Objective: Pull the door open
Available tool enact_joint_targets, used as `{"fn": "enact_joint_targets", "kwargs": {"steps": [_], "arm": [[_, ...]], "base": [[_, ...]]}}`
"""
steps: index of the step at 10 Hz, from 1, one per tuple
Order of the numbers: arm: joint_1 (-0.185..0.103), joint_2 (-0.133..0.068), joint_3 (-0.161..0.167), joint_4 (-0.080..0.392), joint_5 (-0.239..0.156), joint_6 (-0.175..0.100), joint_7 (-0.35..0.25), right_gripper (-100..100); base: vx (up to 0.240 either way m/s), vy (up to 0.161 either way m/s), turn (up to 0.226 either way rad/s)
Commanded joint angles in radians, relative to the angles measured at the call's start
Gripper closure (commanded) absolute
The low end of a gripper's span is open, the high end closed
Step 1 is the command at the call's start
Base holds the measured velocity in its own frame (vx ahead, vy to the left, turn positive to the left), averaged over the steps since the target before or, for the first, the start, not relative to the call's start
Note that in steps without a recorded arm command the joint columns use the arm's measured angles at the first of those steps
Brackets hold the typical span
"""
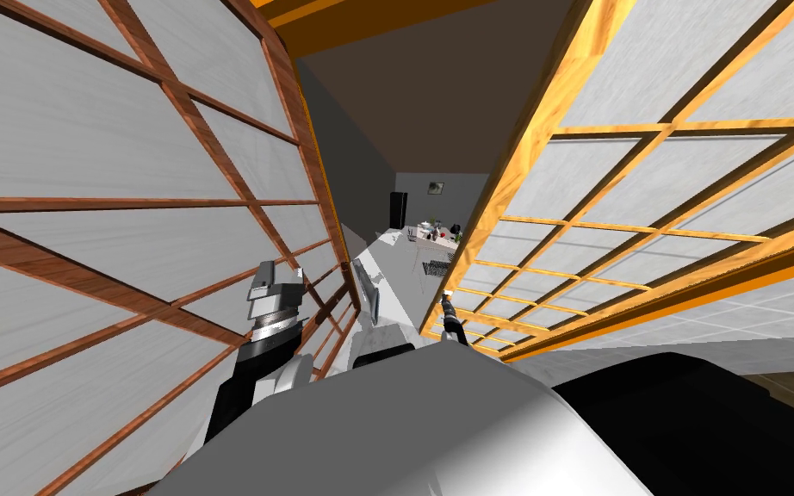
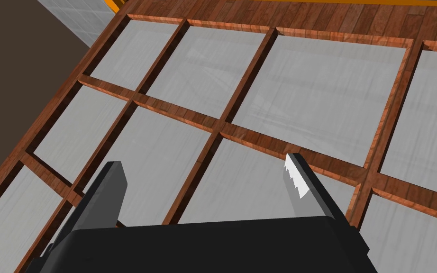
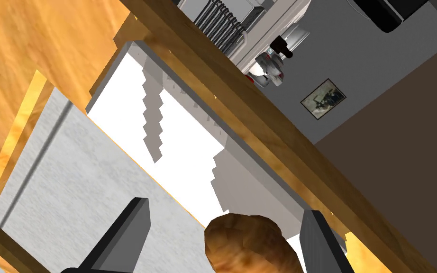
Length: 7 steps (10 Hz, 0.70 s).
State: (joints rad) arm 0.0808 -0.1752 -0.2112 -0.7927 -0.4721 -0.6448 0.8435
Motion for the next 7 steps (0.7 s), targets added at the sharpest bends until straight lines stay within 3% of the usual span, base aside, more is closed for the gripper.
{"fn": "enact_joint_targets", "kwargs": {"steps": [1, 7], "arm": [[0.006, -0.008, -0.008, 0.014, -0.003, 0.0, -0.05, 100], [-0.001, -0.01, -0.002, 0.022, 0.0, -0.008, -0.149, 100]], "base": [[-0.03, 0.003, 0.023], [-0.02, -0.002, 0.012]]}}
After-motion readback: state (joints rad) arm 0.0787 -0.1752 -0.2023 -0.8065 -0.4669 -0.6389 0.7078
